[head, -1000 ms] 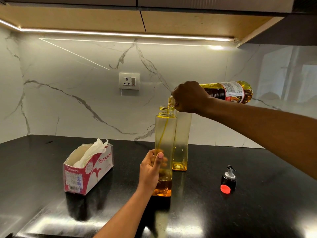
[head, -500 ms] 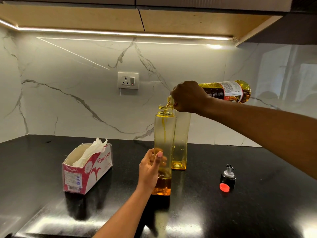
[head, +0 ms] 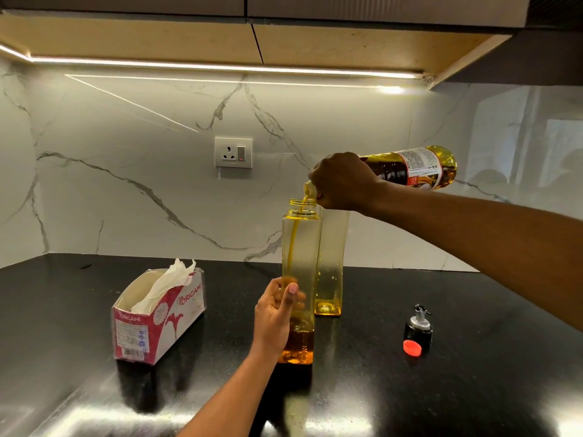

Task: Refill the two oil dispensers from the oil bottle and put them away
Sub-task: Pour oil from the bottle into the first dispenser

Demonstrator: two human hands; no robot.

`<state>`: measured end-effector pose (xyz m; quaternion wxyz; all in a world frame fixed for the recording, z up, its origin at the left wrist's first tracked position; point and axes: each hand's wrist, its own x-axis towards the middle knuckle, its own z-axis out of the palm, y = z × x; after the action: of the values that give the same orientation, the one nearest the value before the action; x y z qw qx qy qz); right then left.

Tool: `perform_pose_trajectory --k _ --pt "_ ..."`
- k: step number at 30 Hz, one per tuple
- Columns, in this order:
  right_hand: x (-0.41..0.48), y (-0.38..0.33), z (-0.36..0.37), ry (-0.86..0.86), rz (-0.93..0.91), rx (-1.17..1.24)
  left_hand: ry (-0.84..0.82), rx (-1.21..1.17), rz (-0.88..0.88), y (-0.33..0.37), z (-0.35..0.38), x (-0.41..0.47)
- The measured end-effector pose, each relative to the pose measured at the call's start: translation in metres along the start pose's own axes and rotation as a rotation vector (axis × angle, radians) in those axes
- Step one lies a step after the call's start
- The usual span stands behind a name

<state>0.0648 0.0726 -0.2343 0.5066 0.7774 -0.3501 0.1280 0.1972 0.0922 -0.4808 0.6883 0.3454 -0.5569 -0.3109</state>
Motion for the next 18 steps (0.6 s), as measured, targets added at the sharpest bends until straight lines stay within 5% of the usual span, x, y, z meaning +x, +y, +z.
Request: perform_pose_trajectory --k 18 --pt "0.0002 0.0011 -0.0007 0.003 -0.023 -0.001 0.000 -0.021 -0.004 0.0030 0.0002 -0.0014"
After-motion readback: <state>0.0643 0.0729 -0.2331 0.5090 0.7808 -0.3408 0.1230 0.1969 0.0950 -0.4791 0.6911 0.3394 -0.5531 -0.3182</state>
